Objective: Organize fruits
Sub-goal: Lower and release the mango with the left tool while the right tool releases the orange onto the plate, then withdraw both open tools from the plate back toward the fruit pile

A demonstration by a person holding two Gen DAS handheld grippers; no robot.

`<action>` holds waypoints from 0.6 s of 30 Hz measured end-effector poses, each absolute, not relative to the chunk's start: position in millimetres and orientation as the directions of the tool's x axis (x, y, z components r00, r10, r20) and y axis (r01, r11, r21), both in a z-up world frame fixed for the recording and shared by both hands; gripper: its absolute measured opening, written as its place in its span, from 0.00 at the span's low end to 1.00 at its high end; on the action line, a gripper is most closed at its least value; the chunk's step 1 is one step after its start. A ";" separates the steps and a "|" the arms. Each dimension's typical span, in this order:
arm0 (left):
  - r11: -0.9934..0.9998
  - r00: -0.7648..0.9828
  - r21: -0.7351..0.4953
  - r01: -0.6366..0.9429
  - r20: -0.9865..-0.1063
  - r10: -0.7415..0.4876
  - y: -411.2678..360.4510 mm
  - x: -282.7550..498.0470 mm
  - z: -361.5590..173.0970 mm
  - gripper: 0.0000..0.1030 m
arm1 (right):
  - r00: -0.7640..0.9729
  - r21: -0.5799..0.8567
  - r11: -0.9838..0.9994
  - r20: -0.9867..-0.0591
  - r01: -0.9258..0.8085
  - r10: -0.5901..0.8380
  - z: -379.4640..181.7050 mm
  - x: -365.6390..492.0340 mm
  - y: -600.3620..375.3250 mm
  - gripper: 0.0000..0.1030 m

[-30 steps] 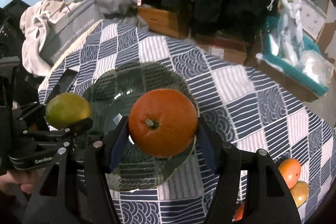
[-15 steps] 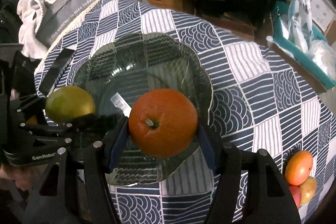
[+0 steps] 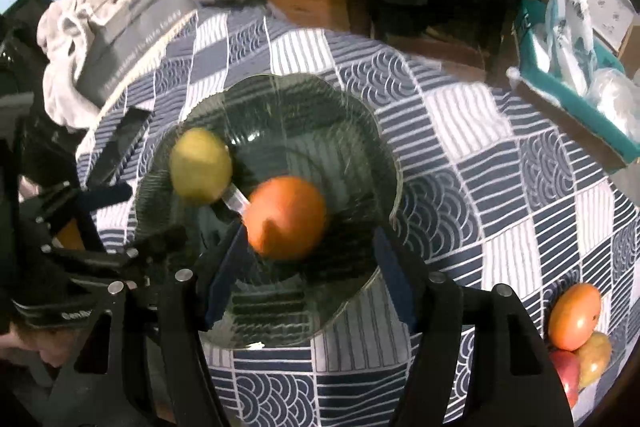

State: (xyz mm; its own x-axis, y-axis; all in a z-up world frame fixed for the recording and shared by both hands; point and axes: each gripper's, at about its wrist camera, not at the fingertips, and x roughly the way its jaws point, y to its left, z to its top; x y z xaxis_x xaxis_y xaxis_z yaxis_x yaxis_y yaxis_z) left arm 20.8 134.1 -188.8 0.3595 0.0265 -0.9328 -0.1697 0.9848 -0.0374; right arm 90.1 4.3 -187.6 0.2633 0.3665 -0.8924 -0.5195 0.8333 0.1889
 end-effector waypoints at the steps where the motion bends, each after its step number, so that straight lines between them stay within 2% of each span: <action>1: 0.985 0.366 -0.036 -0.168 -0.930 0.028 132.7 20.6 -186.8 0.81 | 0.274 0.189 0.835 -0.888 -0.516 0.370 -183.6 90.2 3.5 0.65; 12: 0.992 0.467 -0.021 -0.122 -0.883 0.038 112.9 14.7 -146.4 0.81 | 0.456 0.078 0.889 -0.836 -0.451 0.305 -132.5 78.9 -15.4 0.65; 15: 0.994 0.489 -0.011 -0.108 -0.871 0.043 105.3 13.6 -136.0 0.81 | 0.505 0.051 0.900 -0.813 -0.433 0.289 -115.9 72.9 -22.6 0.71; 18: 0.995 0.508 -0.017 -0.094 -0.861 0.033 98.4 11.9 -126.9 0.81 | 0.540 0.045 0.907 -0.791 -0.419 0.289 -101.3 66.8 -32.1 0.71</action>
State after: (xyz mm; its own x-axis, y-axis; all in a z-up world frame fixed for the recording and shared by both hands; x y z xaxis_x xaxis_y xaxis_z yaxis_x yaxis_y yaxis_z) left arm 11.9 98.4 -126.9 0.5078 0.0334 -0.8608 -0.0940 0.9954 -0.0169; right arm 66.8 -32.1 -101.3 0.5397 0.2886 -0.7909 -0.4187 0.9070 0.0452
